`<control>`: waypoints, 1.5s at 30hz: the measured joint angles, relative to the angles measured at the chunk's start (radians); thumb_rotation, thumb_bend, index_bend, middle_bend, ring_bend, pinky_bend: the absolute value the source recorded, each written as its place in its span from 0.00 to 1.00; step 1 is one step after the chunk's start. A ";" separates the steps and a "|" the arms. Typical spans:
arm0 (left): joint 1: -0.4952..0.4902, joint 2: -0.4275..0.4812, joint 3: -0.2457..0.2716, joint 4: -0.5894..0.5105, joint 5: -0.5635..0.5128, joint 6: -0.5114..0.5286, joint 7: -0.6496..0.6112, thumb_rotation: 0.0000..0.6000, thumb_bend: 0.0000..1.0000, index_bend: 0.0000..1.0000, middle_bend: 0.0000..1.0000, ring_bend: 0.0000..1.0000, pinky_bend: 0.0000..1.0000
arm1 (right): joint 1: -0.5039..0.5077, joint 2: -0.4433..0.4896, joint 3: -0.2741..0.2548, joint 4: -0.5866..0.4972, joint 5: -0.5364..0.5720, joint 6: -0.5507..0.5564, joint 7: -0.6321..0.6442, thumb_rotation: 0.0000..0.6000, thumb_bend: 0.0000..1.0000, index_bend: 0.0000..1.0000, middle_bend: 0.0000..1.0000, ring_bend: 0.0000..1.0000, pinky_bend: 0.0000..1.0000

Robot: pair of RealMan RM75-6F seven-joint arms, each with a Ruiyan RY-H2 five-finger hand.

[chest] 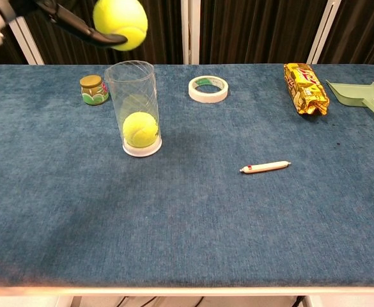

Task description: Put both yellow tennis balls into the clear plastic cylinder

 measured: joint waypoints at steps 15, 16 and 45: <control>-0.017 -0.016 0.032 0.052 -0.069 -0.080 -0.052 1.00 0.20 0.17 0.28 0.29 0.48 | 0.004 0.002 0.003 0.016 0.013 -0.011 0.024 1.00 0.27 0.00 0.00 0.00 0.00; -0.018 -0.014 0.033 0.049 -0.070 -0.085 -0.055 1.00 0.18 0.13 0.23 0.24 0.42 | 0.004 0.002 0.003 0.016 0.014 -0.011 0.024 1.00 0.27 0.00 0.00 0.00 0.00; 0.325 0.258 0.288 -0.109 0.011 0.215 0.305 1.00 0.16 0.14 0.09 0.02 0.14 | -0.008 -0.005 -0.011 0.095 -0.007 0.006 0.030 1.00 0.27 0.00 0.00 0.00 0.00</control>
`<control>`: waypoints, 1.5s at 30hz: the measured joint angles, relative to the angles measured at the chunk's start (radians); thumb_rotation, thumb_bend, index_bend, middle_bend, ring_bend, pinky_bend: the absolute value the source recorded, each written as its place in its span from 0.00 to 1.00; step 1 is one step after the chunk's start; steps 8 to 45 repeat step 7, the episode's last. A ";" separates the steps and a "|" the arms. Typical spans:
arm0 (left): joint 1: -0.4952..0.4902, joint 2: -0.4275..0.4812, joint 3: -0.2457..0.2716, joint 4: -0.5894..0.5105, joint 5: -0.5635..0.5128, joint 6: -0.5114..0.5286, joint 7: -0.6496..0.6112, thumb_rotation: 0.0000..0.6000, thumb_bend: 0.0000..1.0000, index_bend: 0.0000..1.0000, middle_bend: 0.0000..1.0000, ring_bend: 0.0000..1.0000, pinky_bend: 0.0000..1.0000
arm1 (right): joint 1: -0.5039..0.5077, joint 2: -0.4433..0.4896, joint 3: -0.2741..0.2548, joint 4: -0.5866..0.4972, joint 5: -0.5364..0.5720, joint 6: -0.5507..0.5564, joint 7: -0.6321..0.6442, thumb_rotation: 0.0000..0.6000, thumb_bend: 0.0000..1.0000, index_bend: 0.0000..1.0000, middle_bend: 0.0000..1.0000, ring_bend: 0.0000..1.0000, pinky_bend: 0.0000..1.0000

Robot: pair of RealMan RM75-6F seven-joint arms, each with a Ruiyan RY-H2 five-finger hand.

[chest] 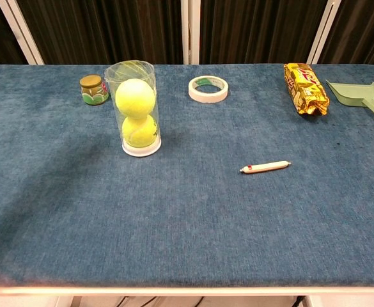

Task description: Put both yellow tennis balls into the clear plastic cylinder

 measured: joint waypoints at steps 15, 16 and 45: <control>0.121 0.020 0.030 0.117 -0.057 0.058 -0.142 1.00 0.16 0.13 0.06 0.00 0.12 | -0.010 -0.023 0.006 0.035 0.028 0.007 -0.040 1.00 0.27 0.00 0.00 0.00 0.00; 0.121 0.020 0.030 0.117 -0.057 0.058 -0.142 1.00 0.16 0.13 0.06 0.00 0.12 | -0.010 -0.023 0.006 0.035 0.028 0.007 -0.040 1.00 0.27 0.00 0.00 0.00 0.00; 0.121 0.020 0.030 0.117 -0.057 0.058 -0.142 1.00 0.16 0.13 0.06 0.00 0.12 | -0.010 -0.023 0.006 0.035 0.028 0.007 -0.040 1.00 0.27 0.00 0.00 0.00 0.00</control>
